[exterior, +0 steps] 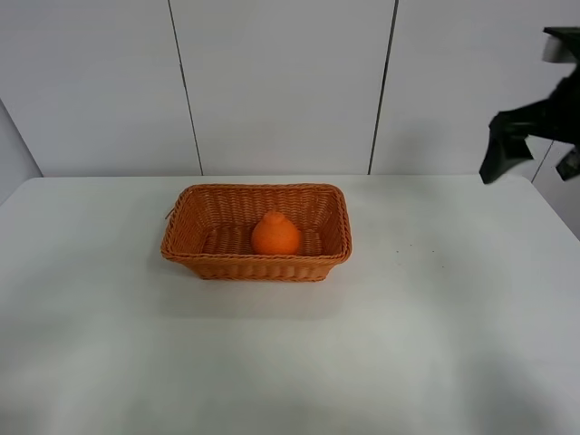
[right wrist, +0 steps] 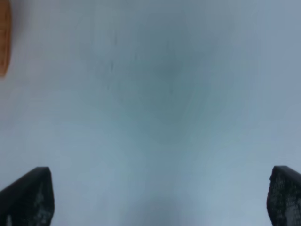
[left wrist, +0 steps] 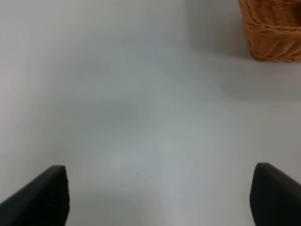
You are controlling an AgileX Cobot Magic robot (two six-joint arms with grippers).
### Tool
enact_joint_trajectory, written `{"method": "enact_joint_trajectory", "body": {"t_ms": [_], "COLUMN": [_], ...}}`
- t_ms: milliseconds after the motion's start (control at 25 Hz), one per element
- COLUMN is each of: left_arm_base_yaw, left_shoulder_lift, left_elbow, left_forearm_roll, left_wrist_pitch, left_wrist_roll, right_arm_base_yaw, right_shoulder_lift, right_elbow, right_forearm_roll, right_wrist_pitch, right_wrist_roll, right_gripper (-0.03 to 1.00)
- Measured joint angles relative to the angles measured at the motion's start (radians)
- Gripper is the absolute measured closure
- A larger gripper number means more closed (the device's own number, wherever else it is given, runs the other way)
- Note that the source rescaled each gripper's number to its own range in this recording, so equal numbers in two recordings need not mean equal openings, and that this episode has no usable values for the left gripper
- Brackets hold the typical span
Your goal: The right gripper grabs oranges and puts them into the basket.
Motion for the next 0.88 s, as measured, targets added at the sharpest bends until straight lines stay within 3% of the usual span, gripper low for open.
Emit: {"method": "enact_joint_trajectory", "body": {"t_ms": [240, 480, 880], "left_arm_base_yaw": [0.000, 0.000, 0.000], "left_shoulder_lift": [0.000, 0.000, 0.000], "left_elbow": [0.000, 0.000, 0.000], "left_forearm_roll": [-0.001, -0.001, -0.001], "left_wrist_pitch": [0.000, 0.000, 0.000], "left_wrist_roll": [0.000, 0.000, 0.000], "right_arm_base_yaw": [0.000, 0.000, 0.000], "right_shoulder_lift": [-0.372, -0.780, -1.213], "right_elbow": [0.403, 0.736, 0.787], "right_forearm_roll": [0.000, -0.004, -0.023], "right_wrist_pitch": [-0.012, -0.181, -0.188], "right_wrist_roll": [-0.005, -0.006, 0.003], "right_gripper": [-0.03, -0.03, -0.03]}}
